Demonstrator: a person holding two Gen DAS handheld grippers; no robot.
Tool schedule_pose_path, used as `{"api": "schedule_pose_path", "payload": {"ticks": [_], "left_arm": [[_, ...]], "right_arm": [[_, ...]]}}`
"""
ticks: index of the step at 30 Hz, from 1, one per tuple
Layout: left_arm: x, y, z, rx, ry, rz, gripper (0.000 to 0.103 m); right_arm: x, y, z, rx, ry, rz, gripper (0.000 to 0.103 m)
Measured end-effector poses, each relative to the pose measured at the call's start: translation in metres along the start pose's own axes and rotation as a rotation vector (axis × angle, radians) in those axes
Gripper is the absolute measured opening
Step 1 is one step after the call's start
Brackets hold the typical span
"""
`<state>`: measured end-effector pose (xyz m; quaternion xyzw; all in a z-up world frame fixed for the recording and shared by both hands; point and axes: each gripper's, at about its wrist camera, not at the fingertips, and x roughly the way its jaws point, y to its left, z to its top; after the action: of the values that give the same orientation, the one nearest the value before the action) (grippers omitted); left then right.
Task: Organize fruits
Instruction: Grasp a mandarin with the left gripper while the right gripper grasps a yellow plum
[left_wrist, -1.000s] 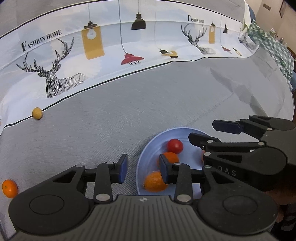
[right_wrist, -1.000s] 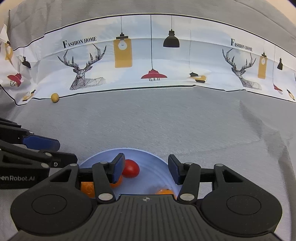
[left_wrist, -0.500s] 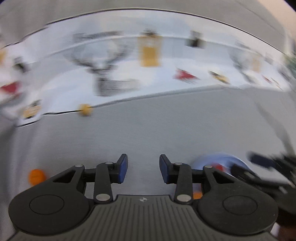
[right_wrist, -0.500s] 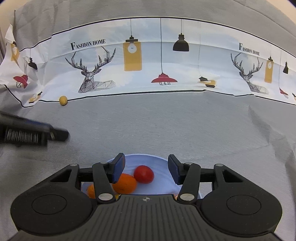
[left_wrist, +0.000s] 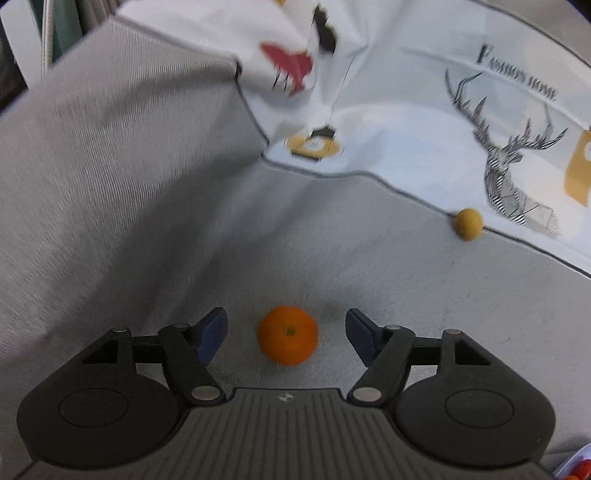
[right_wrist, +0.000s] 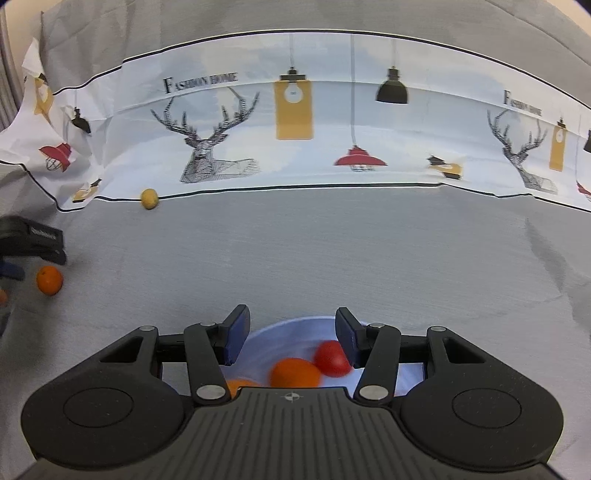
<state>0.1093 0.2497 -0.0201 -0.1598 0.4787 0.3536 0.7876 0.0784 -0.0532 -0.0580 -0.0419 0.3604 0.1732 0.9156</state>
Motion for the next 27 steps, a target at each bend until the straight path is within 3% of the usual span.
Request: {"api": "schedule_pose_path", "payload": {"ticks": [1, 5, 6, 21, 27], "left_arm": [[0.002, 0.002, 0.0, -0.005, 0.012, -0.009, 0.074], [0.008, 0.005, -0.001, -0.01, 0.039, -0.031, 0.044], [0.01, 0.006, -0.002, -0.011, 0.045, -0.035, 0.042], [0.002, 0.019, 0.006, -0.09, 0.017, -0.113, 0.04], [0.005, 0.021, 0.01, -0.114, 0.031, -0.147, 0.04]], "right_arm": [[0.001, 0.005, 0.001, -0.003, 0.0, 0.006, 0.053], [0.008, 0.025, 0.004, -0.009, 0.003, 0.027, 0.054], [0.01, 0.03, 0.005, -0.008, 0.005, 0.032, 0.054], [0.03, 0.089, 0.015, -0.003, -0.025, 0.083, 0.052], [0.033, 0.098, 0.016, 0.006, -0.066, 0.078, 0.028]]}}
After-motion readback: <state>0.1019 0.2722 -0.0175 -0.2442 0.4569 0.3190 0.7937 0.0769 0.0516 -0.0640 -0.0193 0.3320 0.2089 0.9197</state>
